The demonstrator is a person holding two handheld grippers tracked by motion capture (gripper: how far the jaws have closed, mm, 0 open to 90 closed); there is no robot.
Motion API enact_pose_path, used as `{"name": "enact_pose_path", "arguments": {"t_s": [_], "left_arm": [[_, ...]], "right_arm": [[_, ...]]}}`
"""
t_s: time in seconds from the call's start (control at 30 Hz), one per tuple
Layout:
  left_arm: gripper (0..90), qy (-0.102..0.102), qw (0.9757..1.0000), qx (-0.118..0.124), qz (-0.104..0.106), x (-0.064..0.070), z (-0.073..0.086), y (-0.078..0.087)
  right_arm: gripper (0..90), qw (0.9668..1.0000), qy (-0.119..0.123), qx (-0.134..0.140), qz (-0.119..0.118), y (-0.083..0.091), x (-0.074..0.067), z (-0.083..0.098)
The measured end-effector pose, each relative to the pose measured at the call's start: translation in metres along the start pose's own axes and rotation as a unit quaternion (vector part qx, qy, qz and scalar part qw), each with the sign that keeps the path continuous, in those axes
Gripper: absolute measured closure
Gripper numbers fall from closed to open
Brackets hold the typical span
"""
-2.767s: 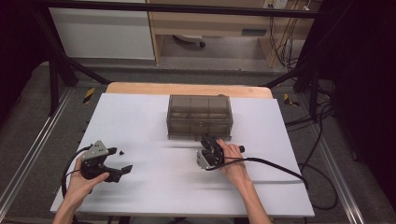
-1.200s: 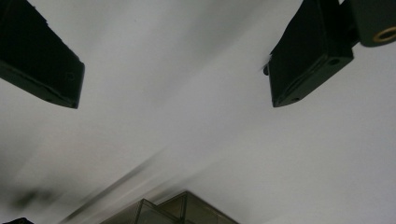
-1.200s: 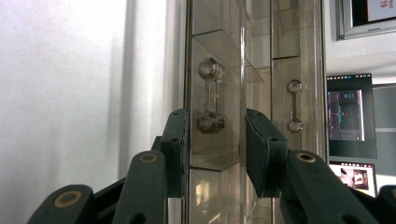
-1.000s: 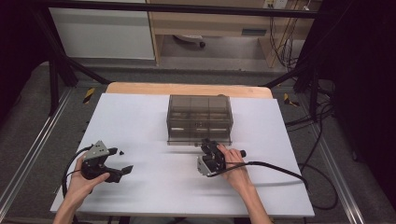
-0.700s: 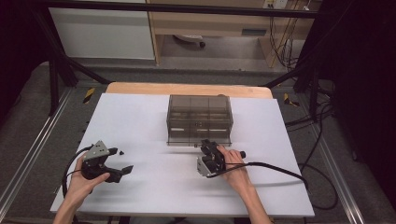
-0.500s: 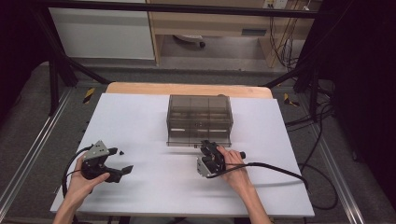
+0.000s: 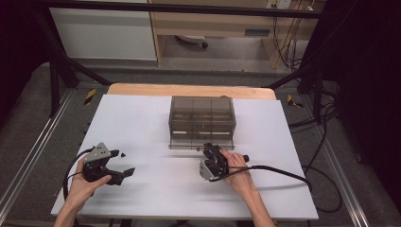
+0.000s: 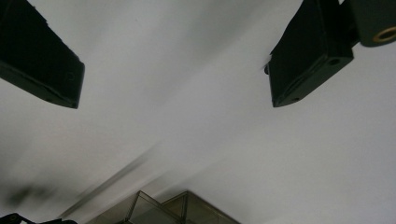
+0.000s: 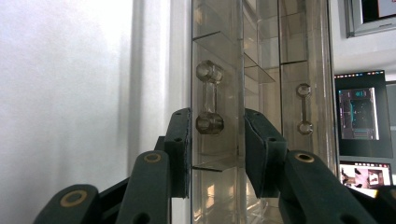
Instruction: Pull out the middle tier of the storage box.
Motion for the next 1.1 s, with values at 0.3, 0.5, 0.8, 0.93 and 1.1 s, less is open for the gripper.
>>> {"name": "enact_pose_path", "arguments": {"t_s": [0.3,0.5,0.8,0.93,1.1], "left_arm": [[3.0,-0.001,1.0,0.0,0.0,0.0005,-0.0001,-0.0004],[3.0,-0.001,1.0,0.0,0.001,0.0006,-0.0001,-0.0003],[3.1,-0.001,1.0,-0.001,0.001,0.0007,0.0002,-0.0007],[3.0,-0.001,1.0,-0.001,0.001,0.0006,0.0002,-0.0006],[3.0,-0.002,1.0,-0.001,0.001,0.0008,0.0,-0.0005]], "right_arm": [[65.7,1.0,-0.004,0.001,-0.003,0.0017,-0.0015,-0.001],[65.8,1.0,-0.006,0.001,-0.003,0.0025,-0.0019,-0.0012],[66.2,1.0,-0.008,0.001,-0.005,0.0041,-0.0027,-0.0017],[66.2,1.0,-0.008,0.001,-0.005,0.0046,-0.003,-0.0015],[66.0,1.0,-0.009,0.0,-0.003,0.0046,-0.0029,-0.0015]]}}
Point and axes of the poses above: each handheld gripper's, and its own axes: y roughly backward along the jaws, z roughly out of its underside, x roughly to its right, the point moved 10 cm from there along -y, roughly forward along the jaws, and after that the axes turned 1 degree about -x, right-handed, at the moved point
